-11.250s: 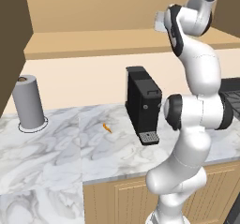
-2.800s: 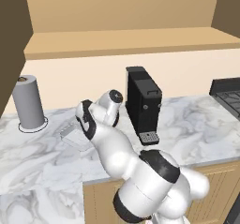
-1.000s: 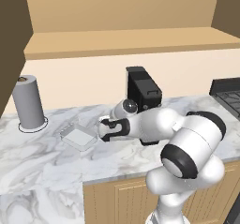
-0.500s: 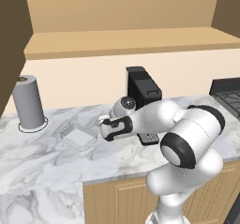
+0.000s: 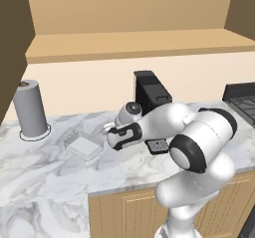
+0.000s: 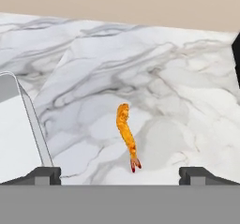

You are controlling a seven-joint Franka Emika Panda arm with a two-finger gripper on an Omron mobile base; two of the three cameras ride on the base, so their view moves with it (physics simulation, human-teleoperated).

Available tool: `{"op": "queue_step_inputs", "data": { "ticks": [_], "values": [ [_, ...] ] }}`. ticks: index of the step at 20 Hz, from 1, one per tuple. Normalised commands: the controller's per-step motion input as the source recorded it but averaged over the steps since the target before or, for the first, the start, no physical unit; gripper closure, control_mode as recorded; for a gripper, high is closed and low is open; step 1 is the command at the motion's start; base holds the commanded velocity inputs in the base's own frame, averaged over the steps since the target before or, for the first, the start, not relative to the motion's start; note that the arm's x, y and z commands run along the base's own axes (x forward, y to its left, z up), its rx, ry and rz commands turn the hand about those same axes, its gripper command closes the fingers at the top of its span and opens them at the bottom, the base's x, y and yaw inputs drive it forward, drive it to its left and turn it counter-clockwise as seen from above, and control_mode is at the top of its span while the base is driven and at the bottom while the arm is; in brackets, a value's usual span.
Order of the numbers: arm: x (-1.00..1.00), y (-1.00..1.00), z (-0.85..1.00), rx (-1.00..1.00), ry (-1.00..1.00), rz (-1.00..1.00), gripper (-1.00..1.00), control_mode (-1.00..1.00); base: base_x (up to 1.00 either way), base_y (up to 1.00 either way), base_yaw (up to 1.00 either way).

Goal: Retrieve the tupperware from the cabinet, then place the raw meat into the tupperware to avoid contamination.

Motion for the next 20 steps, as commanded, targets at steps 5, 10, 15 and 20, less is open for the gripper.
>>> {"op": "queue_step_inputs", "data": {
  "ticks": [5, 10, 15, 20],
  "values": [
    [0.01, 0.0, -0.19, 0.0, 0.0, 0.0, -1.0, -1.0, 0.0, 0.0, 0.0],
    [0.03, -0.01, -0.17, 0.0, 0.0, 0.0, -1.0, -1.0, 0.0, 0.0, 0.0],
    [0.12, 0.0, -0.13, -0.01, 0.0, 0.0, -1.0, -1.0, 0.0, 0.0, 0.0],
    [0.18, 0.0, -0.13, -0.02, 0.0, 0.0, -1.0, -1.0, 0.0, 0.0, 0.0]
  ]
}}
